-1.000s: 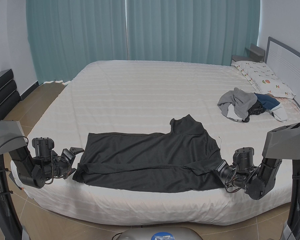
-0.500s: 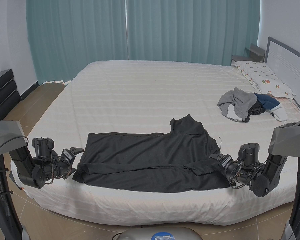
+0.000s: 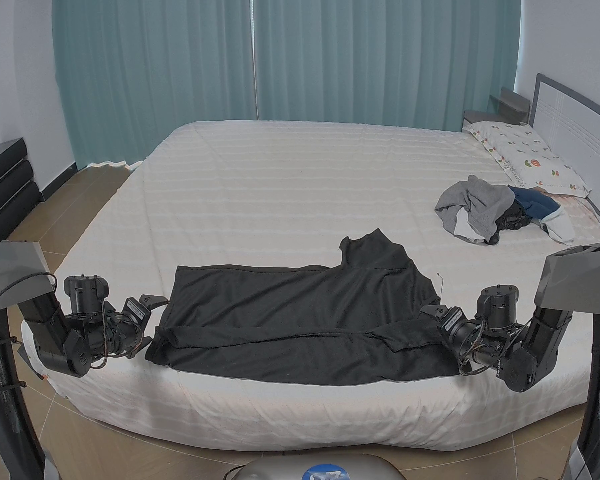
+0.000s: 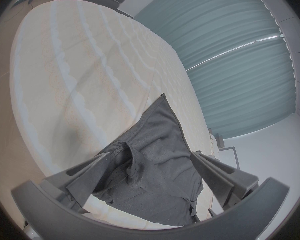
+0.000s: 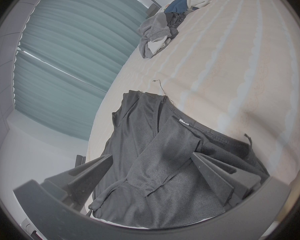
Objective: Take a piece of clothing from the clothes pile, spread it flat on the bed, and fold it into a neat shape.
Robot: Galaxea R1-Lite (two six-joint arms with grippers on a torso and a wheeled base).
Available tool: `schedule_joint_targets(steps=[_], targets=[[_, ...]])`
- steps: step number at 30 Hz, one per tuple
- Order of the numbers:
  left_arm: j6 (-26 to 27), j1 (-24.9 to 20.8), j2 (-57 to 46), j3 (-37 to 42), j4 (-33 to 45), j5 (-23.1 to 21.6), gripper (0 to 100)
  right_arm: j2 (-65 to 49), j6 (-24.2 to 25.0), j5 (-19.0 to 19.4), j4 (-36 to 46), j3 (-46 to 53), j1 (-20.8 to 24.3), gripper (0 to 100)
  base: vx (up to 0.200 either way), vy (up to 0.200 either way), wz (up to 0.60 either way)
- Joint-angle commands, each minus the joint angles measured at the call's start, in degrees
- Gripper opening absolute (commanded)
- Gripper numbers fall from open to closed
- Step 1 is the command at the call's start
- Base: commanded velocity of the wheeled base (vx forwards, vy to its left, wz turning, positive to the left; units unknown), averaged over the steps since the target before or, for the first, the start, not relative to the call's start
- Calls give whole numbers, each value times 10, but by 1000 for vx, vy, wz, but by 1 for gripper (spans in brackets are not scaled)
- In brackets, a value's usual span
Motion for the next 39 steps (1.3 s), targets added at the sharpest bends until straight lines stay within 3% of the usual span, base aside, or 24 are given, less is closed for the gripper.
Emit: schedule_joint_targets(steps=[1, 9, 20, 39], targets=[[-1, 0, 1, 0, 0, 0, 100, -14, 0, -2, -1, 5, 3, 100, 0, 0, 0], [0, 0, 1, 0, 0, 0, 100, -72, -1, 0, -1, 23, 6, 100, 0, 0, 0], [0, 0, 1, 0, 0, 0, 100, 11, 23, 5, -1, 0, 32, 100, 0, 0, 0], [0, 0, 1, 0, 0, 1, 100, 30, 32, 4, 5, -31, 39, 100, 0, 0, 0]])
